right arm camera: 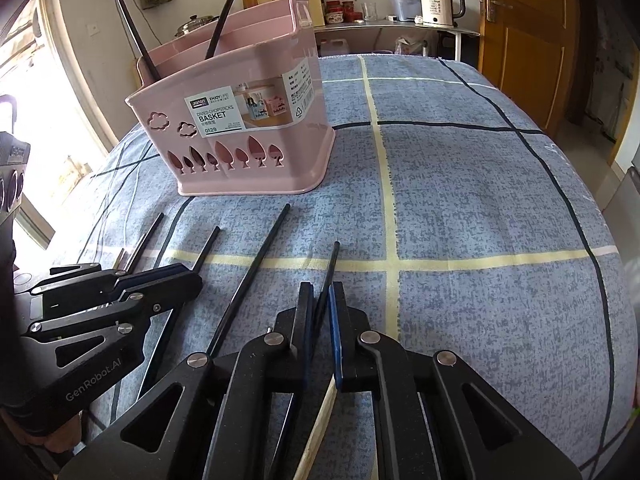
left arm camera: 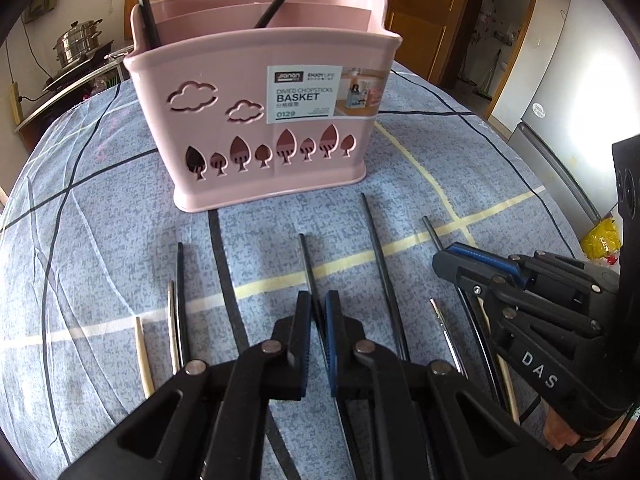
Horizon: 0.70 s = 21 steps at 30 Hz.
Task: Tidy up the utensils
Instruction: 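Close the left tool on a black chopstick while the right tool grasps another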
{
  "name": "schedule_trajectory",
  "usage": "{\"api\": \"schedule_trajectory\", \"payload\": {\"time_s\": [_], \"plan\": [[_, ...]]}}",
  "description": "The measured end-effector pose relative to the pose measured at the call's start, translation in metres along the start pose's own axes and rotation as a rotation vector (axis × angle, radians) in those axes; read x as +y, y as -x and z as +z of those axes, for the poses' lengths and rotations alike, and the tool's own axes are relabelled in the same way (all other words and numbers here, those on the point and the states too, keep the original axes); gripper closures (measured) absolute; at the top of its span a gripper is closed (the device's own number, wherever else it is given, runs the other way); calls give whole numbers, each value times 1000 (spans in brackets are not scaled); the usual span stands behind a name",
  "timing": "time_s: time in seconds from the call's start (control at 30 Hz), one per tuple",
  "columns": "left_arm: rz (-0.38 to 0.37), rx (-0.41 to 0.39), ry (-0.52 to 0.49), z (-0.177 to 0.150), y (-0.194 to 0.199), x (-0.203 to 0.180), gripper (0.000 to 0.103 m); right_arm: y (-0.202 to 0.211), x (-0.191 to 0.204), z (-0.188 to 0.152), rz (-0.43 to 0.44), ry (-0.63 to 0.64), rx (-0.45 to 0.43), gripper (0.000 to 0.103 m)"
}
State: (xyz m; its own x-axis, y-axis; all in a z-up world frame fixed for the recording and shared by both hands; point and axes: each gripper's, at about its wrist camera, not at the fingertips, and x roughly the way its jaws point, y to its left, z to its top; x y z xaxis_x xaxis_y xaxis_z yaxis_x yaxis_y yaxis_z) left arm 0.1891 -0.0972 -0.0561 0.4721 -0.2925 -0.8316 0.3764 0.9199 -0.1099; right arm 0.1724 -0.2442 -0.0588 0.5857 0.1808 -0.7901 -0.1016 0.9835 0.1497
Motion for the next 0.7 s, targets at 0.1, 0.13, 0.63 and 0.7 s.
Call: {"api": "schedule_trajectory", "payload": {"time_s": [0.1,0.13,0.63,0.7], "plan": [[-29,-11,13,-1,6,1,98,3,-1,0,27,-9,-9,97],[-35,-20,15,-2,10,1,98,6,-1,0,32,-11,-17,98],[-90,-236,41,23,110,26,98,89,13,23,99,18,-224,98],[-90,-264,40,25,122,27,98,100,16,27,100,29,-253,98]]}}
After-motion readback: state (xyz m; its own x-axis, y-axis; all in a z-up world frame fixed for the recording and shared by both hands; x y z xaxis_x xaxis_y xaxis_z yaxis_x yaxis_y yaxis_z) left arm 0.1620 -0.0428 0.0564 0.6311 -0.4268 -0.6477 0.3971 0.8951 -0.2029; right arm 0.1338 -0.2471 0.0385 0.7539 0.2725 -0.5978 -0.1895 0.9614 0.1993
